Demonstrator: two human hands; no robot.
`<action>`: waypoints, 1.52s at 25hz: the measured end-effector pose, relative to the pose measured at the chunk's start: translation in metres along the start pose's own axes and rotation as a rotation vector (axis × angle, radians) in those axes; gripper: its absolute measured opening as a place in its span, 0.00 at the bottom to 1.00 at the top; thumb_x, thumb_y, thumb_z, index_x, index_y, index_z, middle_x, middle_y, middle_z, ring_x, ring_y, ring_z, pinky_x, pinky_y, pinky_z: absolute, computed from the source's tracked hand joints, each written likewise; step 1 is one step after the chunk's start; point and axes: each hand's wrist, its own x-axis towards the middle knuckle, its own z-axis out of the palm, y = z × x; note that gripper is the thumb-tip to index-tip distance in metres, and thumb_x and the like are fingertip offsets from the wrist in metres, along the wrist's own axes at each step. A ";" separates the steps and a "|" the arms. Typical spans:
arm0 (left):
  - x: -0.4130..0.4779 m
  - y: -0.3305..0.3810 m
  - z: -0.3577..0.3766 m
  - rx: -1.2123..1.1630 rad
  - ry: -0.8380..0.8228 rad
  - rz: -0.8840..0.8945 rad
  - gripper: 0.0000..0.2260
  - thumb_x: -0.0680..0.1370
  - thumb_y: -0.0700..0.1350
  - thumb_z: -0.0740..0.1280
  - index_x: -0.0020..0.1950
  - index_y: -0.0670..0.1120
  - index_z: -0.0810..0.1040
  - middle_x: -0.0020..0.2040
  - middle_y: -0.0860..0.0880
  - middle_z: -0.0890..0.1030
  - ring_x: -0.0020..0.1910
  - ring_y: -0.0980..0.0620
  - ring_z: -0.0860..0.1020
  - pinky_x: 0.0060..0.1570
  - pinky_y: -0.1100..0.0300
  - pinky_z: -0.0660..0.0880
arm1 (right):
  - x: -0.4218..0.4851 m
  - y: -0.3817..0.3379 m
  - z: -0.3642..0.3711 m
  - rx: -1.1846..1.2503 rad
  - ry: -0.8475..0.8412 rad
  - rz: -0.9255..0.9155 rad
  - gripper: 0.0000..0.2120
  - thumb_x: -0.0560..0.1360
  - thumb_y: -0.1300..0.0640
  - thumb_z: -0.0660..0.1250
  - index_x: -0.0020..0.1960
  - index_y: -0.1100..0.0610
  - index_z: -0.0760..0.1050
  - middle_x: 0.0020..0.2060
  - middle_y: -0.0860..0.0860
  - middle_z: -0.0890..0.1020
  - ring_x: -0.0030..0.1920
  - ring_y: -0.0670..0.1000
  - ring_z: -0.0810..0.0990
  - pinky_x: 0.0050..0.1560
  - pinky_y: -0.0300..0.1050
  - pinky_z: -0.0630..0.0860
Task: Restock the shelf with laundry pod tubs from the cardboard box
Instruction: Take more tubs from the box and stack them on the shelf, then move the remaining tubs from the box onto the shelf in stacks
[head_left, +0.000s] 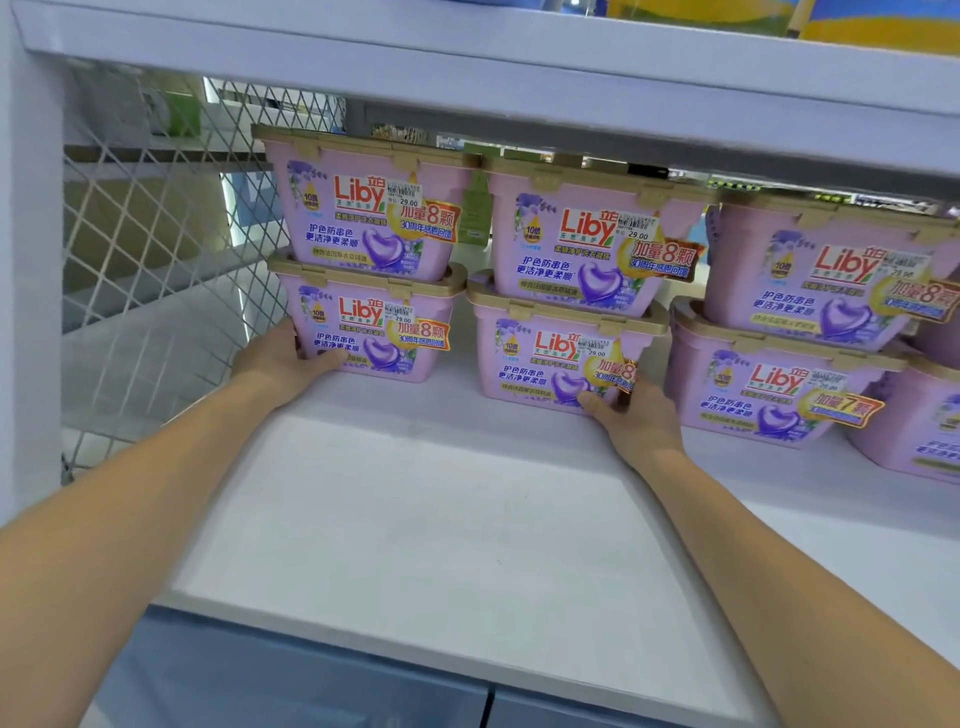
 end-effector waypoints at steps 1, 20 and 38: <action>0.001 0.000 0.001 0.008 0.005 0.012 0.21 0.71 0.57 0.69 0.59 0.47 0.75 0.57 0.45 0.82 0.56 0.41 0.78 0.53 0.52 0.73 | 0.000 0.000 0.000 -0.002 0.001 0.004 0.20 0.71 0.48 0.69 0.58 0.56 0.74 0.51 0.55 0.83 0.54 0.59 0.79 0.51 0.48 0.73; -0.212 0.067 -0.049 0.415 0.140 0.476 0.40 0.68 0.66 0.52 0.72 0.42 0.63 0.67 0.38 0.73 0.63 0.37 0.73 0.60 0.45 0.65 | -0.146 0.014 -0.129 -0.413 0.161 -0.292 0.34 0.72 0.44 0.59 0.70 0.65 0.63 0.71 0.63 0.66 0.71 0.61 0.65 0.68 0.56 0.62; -0.490 -0.003 -0.032 0.453 -0.381 0.387 0.36 0.71 0.64 0.53 0.73 0.42 0.62 0.72 0.41 0.68 0.68 0.40 0.69 0.65 0.45 0.65 | -0.426 0.144 -0.254 -0.708 -0.139 -0.066 0.35 0.71 0.39 0.52 0.66 0.64 0.68 0.68 0.63 0.71 0.62 0.65 0.73 0.62 0.58 0.66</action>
